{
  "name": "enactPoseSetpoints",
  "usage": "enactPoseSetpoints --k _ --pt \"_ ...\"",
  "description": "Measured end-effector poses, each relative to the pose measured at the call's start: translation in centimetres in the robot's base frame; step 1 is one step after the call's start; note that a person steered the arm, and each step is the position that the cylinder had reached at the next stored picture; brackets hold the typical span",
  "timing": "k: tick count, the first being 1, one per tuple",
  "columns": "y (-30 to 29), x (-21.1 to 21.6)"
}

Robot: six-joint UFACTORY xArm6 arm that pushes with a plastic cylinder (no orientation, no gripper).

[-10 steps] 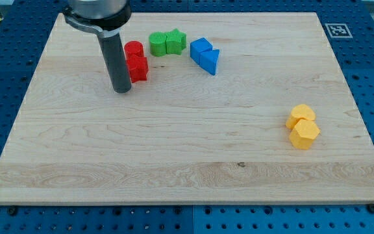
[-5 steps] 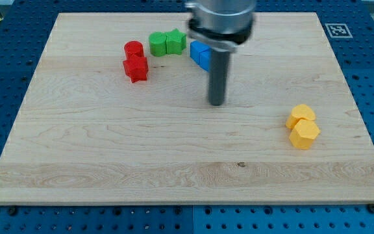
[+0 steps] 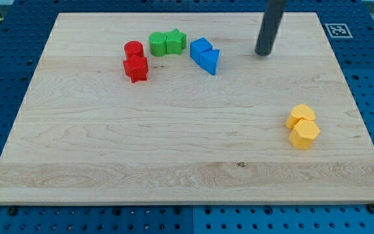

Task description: Place the yellow heart towards the bottom right of the red star

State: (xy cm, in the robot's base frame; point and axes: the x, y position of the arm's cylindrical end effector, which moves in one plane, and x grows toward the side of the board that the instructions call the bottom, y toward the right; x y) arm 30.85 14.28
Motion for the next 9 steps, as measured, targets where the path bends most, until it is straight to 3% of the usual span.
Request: enactPoseSetpoints --k 1,2,4,5,7,8,9 --pt "-0.3 -0.1" --pt "2.8 3.5" --pt "11.6 14.0" --pt "11.0 19.1" --pt "-2.0 17.9" --pt "-4.0 17.4" --pt "-0.4 18.6"
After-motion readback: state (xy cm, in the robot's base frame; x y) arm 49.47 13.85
